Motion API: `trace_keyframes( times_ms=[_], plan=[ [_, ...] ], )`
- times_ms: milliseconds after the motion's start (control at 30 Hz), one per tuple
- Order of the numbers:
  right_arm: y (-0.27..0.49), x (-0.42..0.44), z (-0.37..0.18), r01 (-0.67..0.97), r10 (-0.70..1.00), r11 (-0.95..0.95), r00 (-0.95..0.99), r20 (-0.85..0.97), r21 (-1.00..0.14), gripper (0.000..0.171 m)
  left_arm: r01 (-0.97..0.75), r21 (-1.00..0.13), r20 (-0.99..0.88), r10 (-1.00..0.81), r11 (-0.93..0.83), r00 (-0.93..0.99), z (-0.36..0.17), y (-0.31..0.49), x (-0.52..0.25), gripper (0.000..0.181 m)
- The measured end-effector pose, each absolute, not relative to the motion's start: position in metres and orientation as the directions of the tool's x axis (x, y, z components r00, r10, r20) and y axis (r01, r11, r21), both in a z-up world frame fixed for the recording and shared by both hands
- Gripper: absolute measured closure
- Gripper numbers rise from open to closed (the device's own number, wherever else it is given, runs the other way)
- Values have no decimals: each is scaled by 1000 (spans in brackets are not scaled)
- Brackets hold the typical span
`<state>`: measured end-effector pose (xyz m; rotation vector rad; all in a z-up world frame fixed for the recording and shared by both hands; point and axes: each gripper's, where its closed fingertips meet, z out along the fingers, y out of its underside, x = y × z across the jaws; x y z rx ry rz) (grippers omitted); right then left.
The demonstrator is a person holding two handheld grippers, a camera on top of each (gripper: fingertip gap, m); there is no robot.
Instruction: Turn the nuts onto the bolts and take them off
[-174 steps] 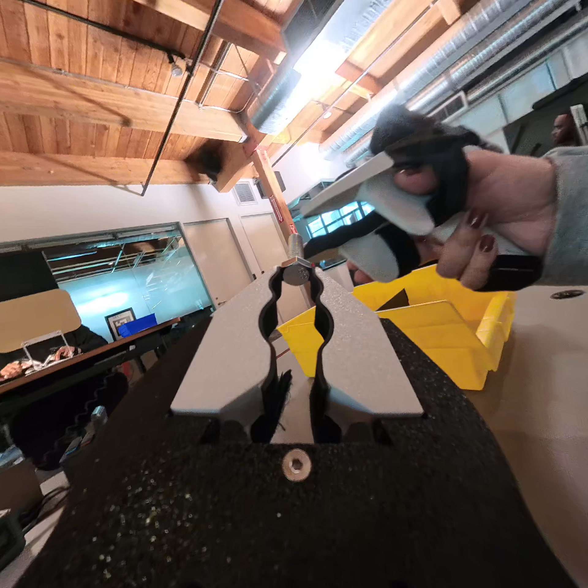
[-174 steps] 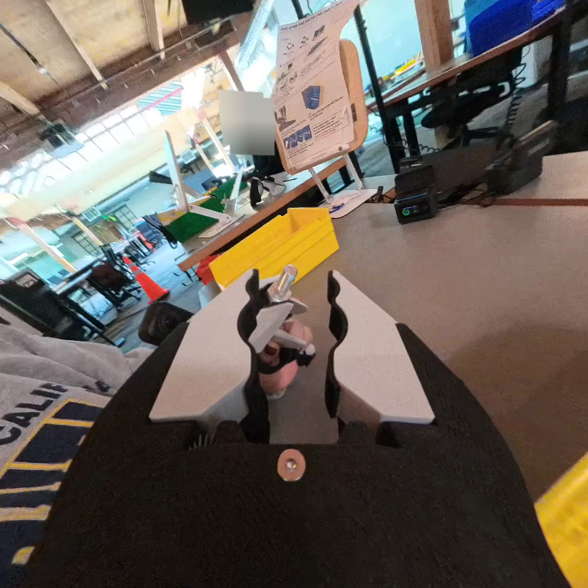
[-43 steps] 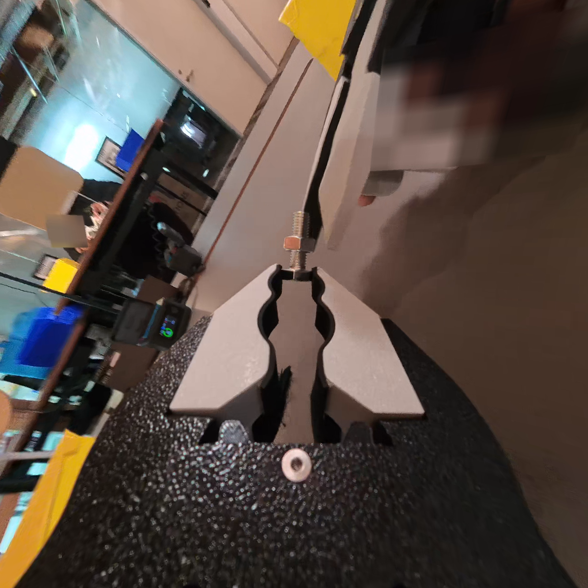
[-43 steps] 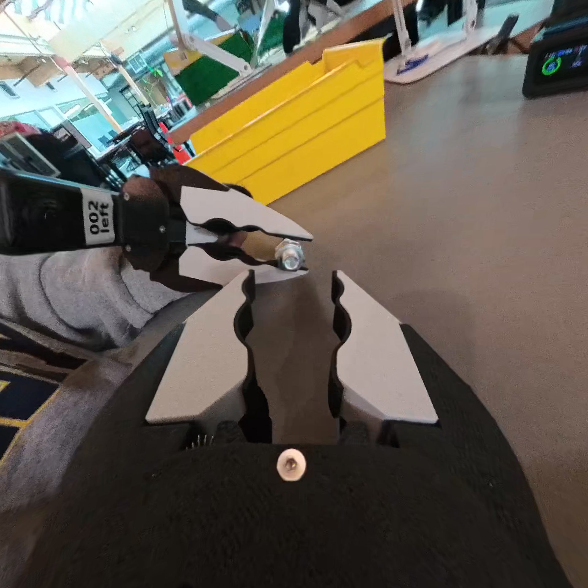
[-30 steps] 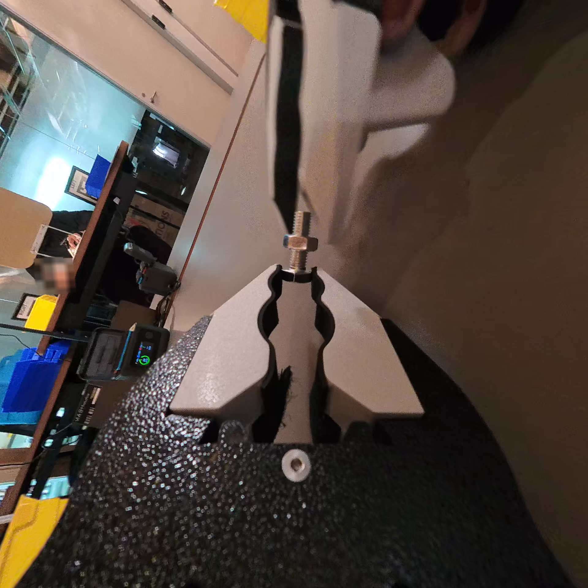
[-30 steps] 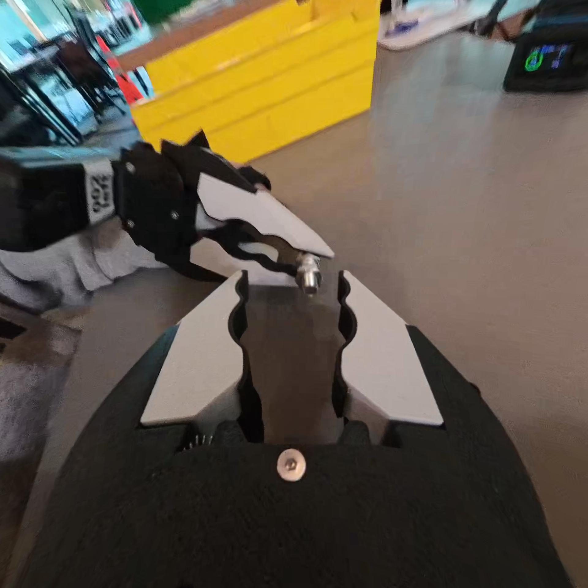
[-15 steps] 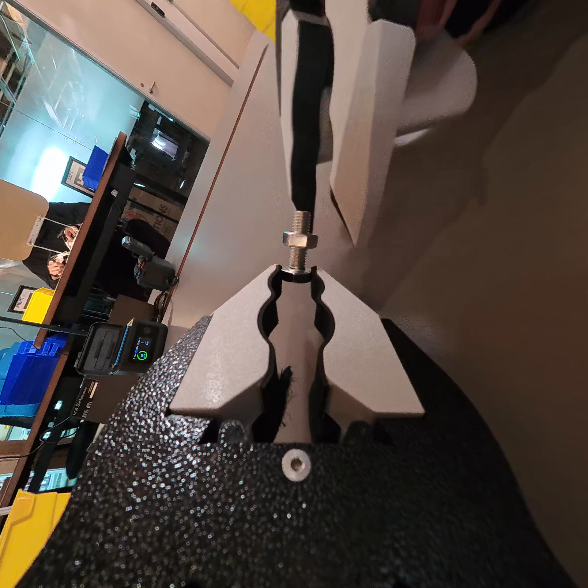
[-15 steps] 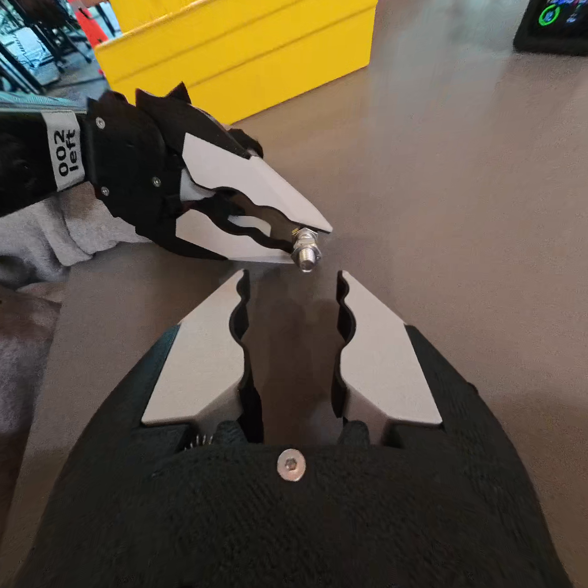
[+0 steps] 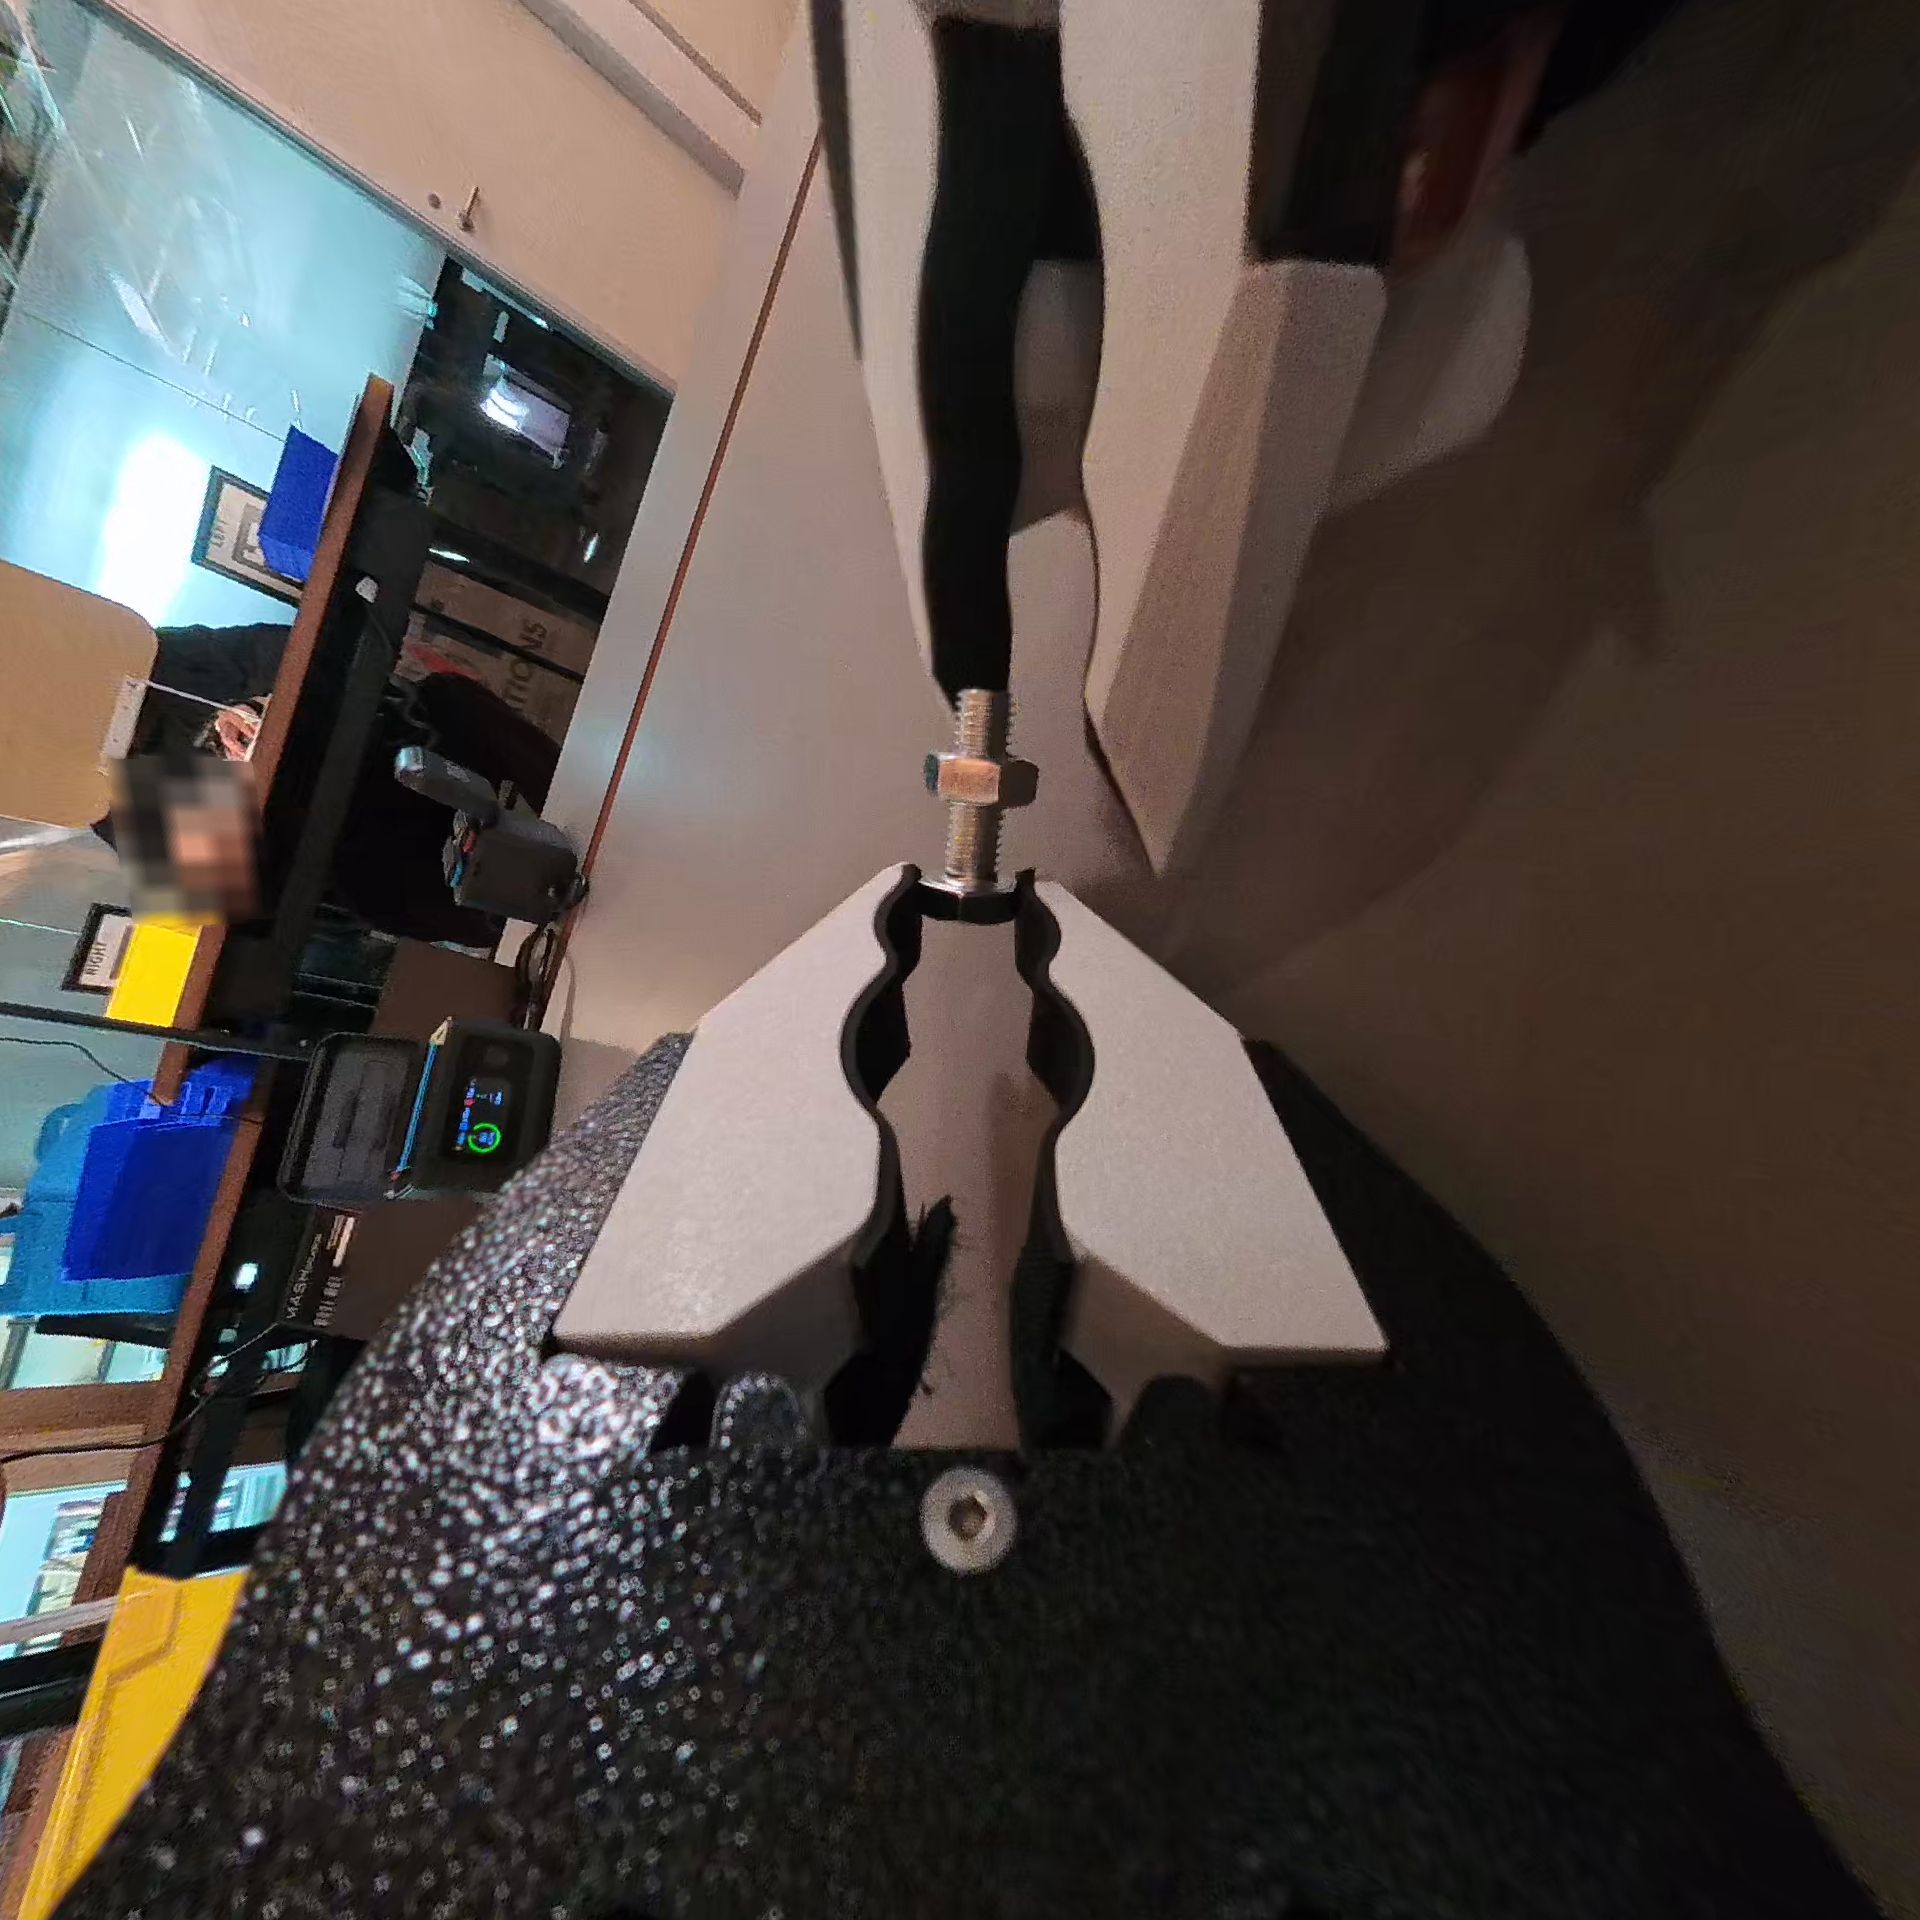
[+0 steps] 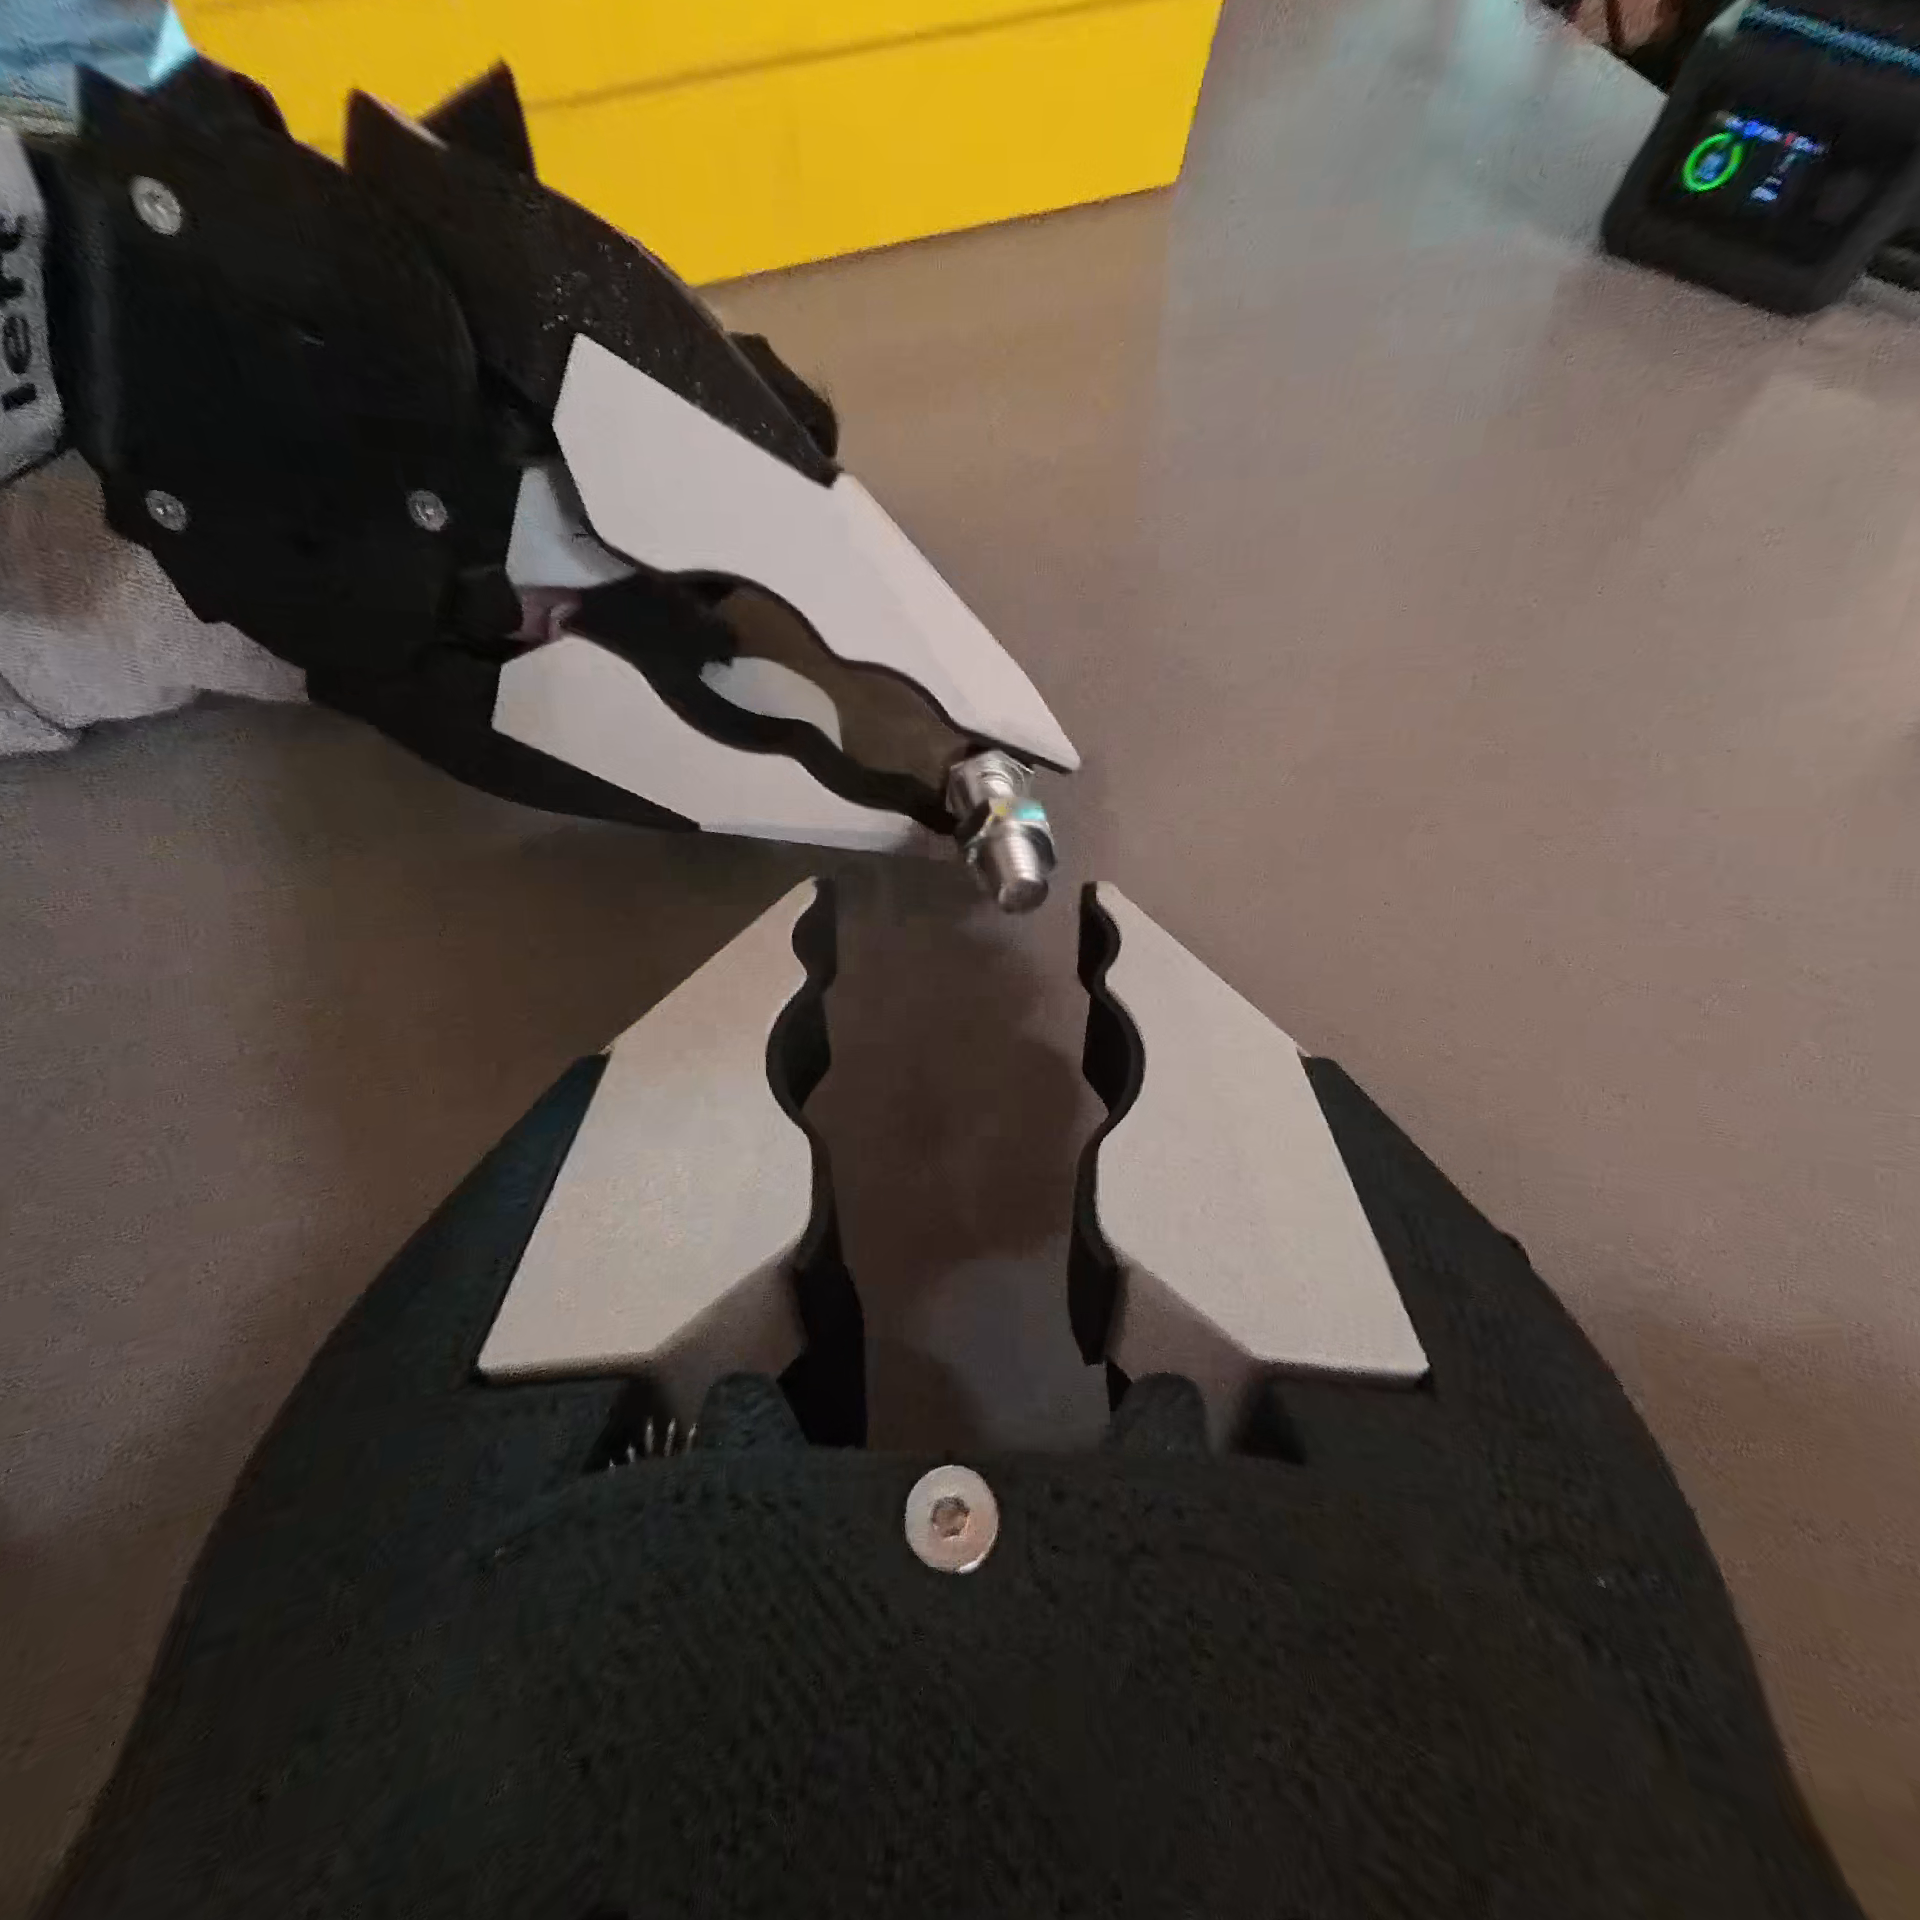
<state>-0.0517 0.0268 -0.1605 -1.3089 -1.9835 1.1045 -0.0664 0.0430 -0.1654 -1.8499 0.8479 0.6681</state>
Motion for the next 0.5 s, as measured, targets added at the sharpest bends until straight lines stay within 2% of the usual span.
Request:
trace_keyframes(
  times_ms=[33,67,133,200,267,367,433,500],
  plan=[
    [20,-55,-157,471,904,215,-427,-8,-856,123,-787,-538,-747,-262,-302,611,-165,43,-67,165],
    [11,-58,-147,412,887,232,-462,17,-881,114,-778,-549,-738,-259,-306,623,-165,43,-67,165],
    [-1,-59,-127,276,855,261,-512,88,-925,119,-769,-562,-730,-256,-304,634,-164,43,-68,164],
    [17,-58,-132,325,894,279,-431,122,-904,118,-774,-556,-735,-255,-303,629,-164,43,-68,164],
    [33,-50,-149,443,918,252,-391,67,-860,117,-778,-549,-740,-255,-304,622,-164,43,-68,164],
    [29,-45,-162,521,911,194,-409,-43,-831,119,-779,-548,-742,-253,-304,620,-164,43,-68,164],
    [19,-52,-157,476,896,225,-445,-12,-850,118,-780,-547,-743,-253,-304,619,-164,44,-68,164],
    [7,-58,-143,370,869,274,-490,64,-888,108,-777,-552,-741,-251,-302,623,-164,44,-68,165]
  ],
)
